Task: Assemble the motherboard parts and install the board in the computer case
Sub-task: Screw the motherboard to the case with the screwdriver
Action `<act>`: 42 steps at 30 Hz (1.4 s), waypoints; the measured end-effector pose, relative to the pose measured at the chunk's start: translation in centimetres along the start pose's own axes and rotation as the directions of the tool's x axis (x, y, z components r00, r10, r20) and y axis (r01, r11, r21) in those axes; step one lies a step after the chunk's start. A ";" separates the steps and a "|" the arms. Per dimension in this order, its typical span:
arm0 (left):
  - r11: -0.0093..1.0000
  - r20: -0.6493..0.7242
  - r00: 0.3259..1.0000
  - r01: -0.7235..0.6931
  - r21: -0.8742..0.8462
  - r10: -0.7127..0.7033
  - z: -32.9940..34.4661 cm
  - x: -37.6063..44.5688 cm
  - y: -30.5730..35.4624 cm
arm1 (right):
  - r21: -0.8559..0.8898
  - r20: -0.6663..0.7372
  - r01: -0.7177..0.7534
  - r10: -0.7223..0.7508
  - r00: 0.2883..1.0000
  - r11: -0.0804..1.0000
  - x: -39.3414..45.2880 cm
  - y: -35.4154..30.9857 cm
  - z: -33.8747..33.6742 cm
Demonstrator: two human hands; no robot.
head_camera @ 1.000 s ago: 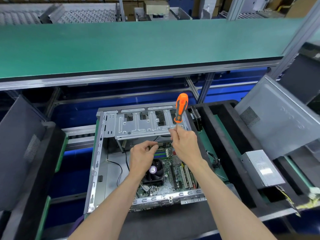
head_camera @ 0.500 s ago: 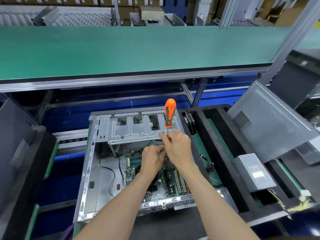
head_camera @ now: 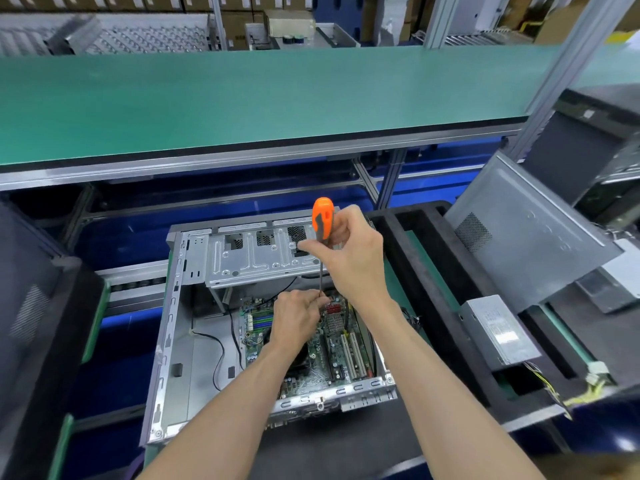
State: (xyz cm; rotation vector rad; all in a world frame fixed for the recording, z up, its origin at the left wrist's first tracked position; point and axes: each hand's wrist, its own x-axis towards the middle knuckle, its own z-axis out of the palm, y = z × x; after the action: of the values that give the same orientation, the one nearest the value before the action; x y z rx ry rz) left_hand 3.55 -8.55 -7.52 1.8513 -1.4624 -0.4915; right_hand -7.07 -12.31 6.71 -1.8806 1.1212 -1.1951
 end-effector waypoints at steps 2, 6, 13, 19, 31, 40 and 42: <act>1.000 -0.003 1.000 0.002 0.005 -0.002 0.0 0.0 0.0 | 0.000 0.104 0.043 -0.043 0.994 0.999 0.2 -0.3 -0.2; 1.000 -0.022 1.000 0.015 0.001 -0.015 -0.2 0.0 0.0 | -0.022 0.134 0.084 -0.080 0.988 0.996 0.3 -0.4 -0.5; 1.000 0.027 1.000 0.005 0.003 -0.005 -0.4 -0.1 0.2 | -0.081 0.161 0.083 -0.069 0.985 0.993 0.0 -0.5 -0.2; 1.000 0.076 0.997 0.018 0.016 -0.019 0.1 0.1 0.1 | -0.143 0.047 0.049 -0.043 0.998 0.988 0.1 -0.2 -0.9; 0.998 0.108 0.992 0.055 0.030 -0.057 0.7 0.4 -0.4 | -0.160 0.061 -0.019 0.030 0.998 0.987 0.4 -0.3 -1.6; 0.996 0.125 0.989 0.072 0.052 -0.078 0.8 0.5 -0.5 | -0.148 0.104 0.022 -0.007 0.995 0.989 0.4 -0.4 -1.8; 0.996 0.133 0.988 0.075 0.055 -0.082 0.8 0.6 -0.5 | -0.174 0.119 0.002 0.019 0.993 0.985 0.5 -0.5 -1.6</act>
State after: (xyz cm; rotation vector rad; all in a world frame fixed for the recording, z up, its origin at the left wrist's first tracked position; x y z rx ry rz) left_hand 3.51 -9.27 -8.33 1.9537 -1.5067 -0.6346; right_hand -8.27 -12.68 7.98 -2.0473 1.1985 -0.9919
